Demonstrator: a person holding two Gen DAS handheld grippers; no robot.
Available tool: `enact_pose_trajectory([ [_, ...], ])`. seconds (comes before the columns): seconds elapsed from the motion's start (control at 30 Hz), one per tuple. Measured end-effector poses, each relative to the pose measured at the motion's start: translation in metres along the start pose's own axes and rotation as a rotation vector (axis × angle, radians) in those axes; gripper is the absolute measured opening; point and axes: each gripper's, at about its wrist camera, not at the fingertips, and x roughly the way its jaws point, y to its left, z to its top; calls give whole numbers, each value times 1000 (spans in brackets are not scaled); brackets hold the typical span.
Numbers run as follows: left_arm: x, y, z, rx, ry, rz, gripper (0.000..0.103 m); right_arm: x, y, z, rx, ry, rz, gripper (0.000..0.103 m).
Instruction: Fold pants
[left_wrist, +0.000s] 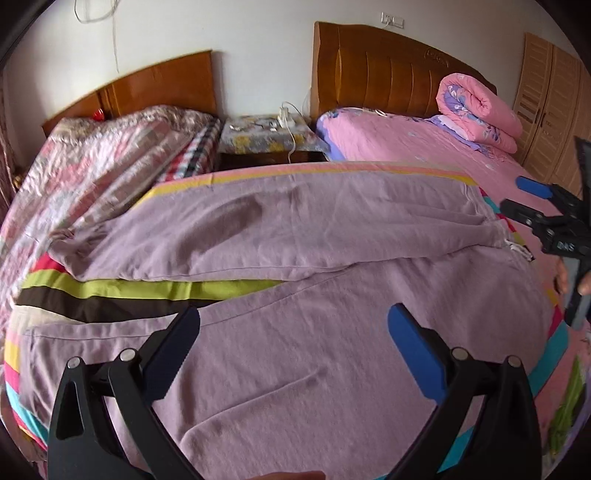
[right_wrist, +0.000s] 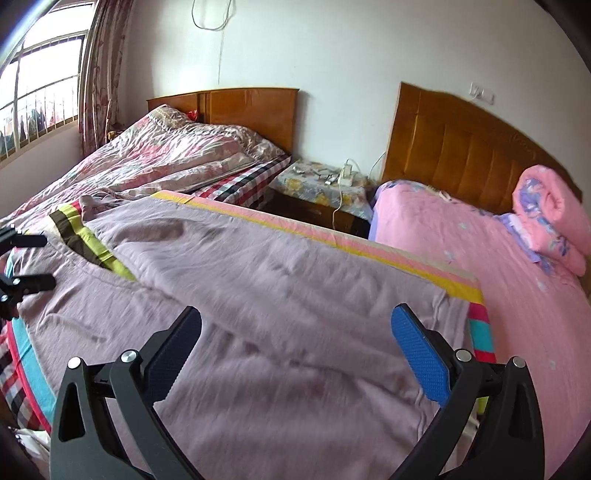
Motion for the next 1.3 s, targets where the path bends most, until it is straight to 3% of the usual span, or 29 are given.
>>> enact_pose_trajectory([
  [0.13,30,18,31,-97,-10,-70,102,94,-46,37,-23,126,112,99],
  [0.23,56,36,44,-265,-30,-193,102,158,-65,46,-36,196,194,99],
  [0.3,79,44,52,-357,12,-245,102,194,-71,48,-69,247,216,95],
  [0.37,98,47,60,-390,47,-270,102,217,-74,48,-92,272,260,84],
  [0.57,130,44,80,-402,86,-300,102,242,-74,50,-148,325,379,78],
  [0.6,135,45,83,-420,87,-305,102,242,-74,52,-154,327,399,73],
  [0.63,140,44,85,-433,89,-308,102,240,-72,52,-163,331,419,58],
  [0.7,148,43,88,-448,87,-314,102,231,-64,52,-184,329,418,41],
  [0.73,151,44,89,-457,87,-311,102,223,-58,50,-218,313,388,26],
  [0.8,154,44,91,-468,83,-309,102,198,-46,49,-283,253,287,16],
  [0.93,141,49,86,-502,65,-301,102,107,-6,35,-385,62,125,14],
  [1.07,107,55,62,-535,30,-329,102,7,47,-13,-428,-76,40,13],
  [1.17,86,58,31,-534,15,-322,102,-29,77,-62,-368,-85,2,13],
  [1.3,87,58,-14,-544,87,-303,102,-20,85,-125,-190,29,3,18],
])
